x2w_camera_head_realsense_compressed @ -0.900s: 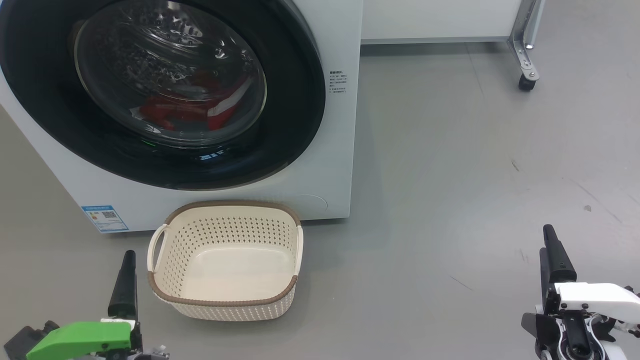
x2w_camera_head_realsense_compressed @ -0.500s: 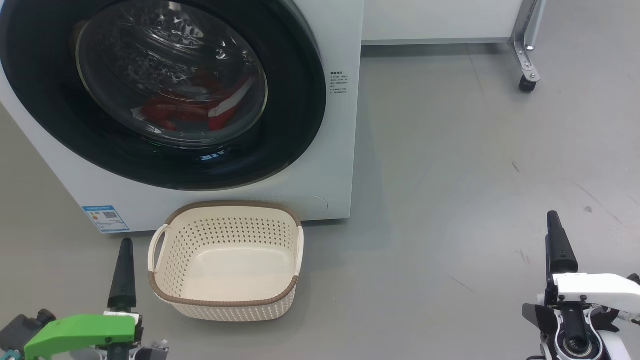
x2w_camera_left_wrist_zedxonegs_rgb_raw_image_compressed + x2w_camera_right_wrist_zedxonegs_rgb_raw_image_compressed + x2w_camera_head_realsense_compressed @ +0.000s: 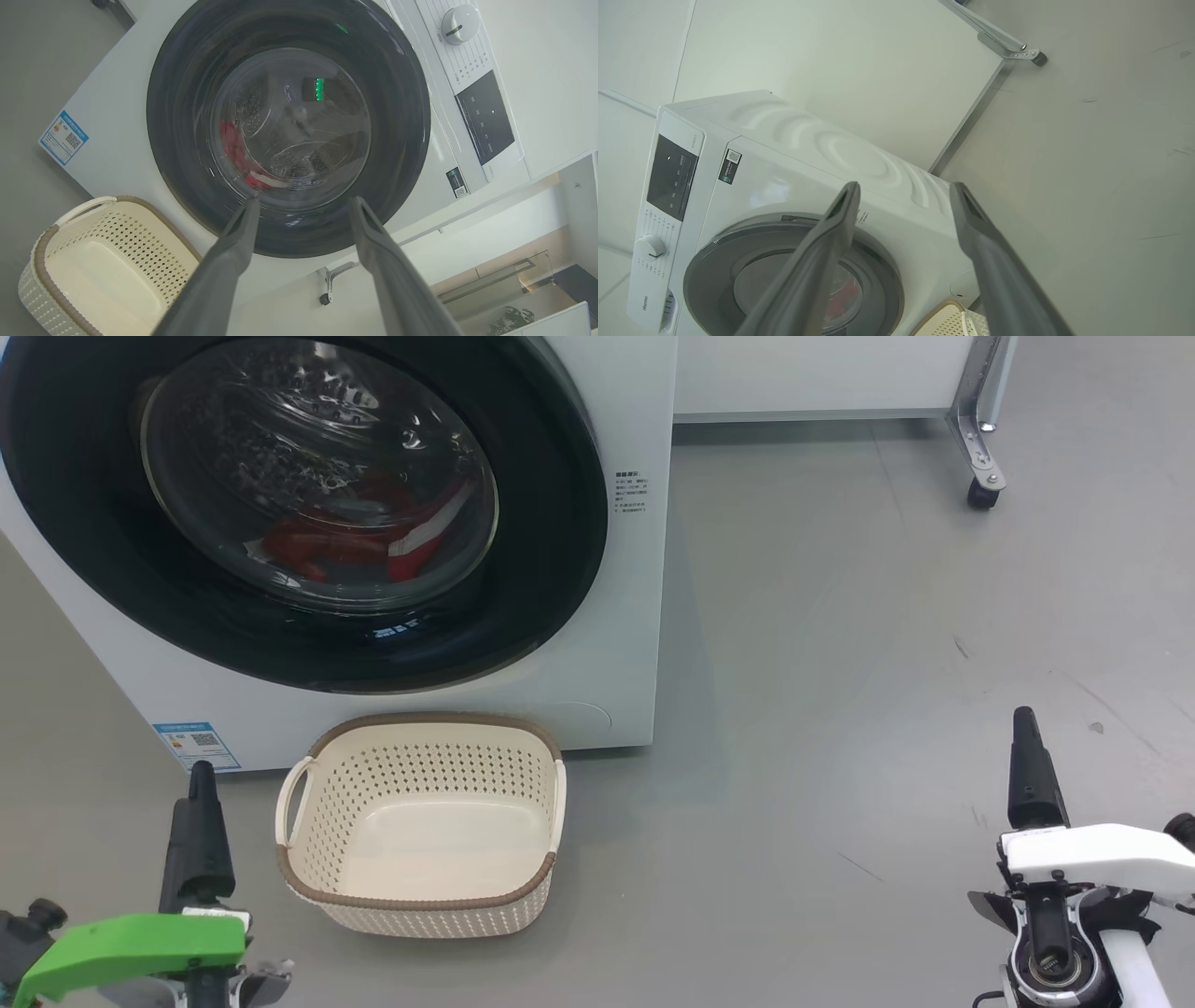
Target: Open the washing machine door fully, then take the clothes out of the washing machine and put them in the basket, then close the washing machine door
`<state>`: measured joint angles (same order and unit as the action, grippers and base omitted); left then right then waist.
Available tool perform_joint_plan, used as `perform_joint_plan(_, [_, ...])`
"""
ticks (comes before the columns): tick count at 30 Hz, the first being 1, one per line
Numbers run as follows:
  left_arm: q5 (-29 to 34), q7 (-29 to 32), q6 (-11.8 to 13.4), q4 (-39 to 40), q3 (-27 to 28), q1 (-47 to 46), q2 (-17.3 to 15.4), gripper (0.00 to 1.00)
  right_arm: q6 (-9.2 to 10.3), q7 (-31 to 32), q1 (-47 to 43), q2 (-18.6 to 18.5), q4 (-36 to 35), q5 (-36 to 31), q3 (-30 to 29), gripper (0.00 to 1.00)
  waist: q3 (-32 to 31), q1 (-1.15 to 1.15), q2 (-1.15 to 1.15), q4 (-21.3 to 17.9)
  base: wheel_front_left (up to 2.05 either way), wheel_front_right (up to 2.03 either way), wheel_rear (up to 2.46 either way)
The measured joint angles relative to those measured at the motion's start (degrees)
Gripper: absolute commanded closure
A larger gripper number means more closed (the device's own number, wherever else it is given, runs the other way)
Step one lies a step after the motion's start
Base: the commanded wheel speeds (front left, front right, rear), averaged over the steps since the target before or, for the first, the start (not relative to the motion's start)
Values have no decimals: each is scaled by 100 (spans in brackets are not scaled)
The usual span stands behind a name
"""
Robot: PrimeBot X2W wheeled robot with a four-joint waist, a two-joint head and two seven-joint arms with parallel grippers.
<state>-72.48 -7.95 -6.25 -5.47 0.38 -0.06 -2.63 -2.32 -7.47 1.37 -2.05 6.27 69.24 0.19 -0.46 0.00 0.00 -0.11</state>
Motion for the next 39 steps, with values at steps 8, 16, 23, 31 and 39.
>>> perform_joint_plan(8, [811, -130, 122, 108, -160, 0, 8, 0, 196, -152, 52, -2, -191, -714, 98, 0, 1, 0, 0, -2, 0, 0, 0])
perform_joint_plan(16, [1805, -275, 252, 232, -270, 0, 8, 0, 313, -293, 54, -8, -264, -1544, 363, 0, 2, 0, 0, 12, 0, 0, 0])
perform_joint_plan(23, [2677, -380, 352, 398, -403, -2, 9, 0, 483, -414, 54, -19, -282, -2134, 559, 0, 3, 0, 0, 21, 0, 0, 0])
perform_joint_plan(31, [3702, -532, 505, 426, -675, 0, 9, 0, 656, -554, 57, -25, -272, -2831, 808, 0, -2, 0, 0, 28, 0, 0, 0])
perform_joint_plan(39, [4199, -648, 703, 356, -918, 9, 9, 0, 805, -673, 57, -26, -151, -3412, 951, 0, 3, 0, 0, 37, 0, 0, 0])
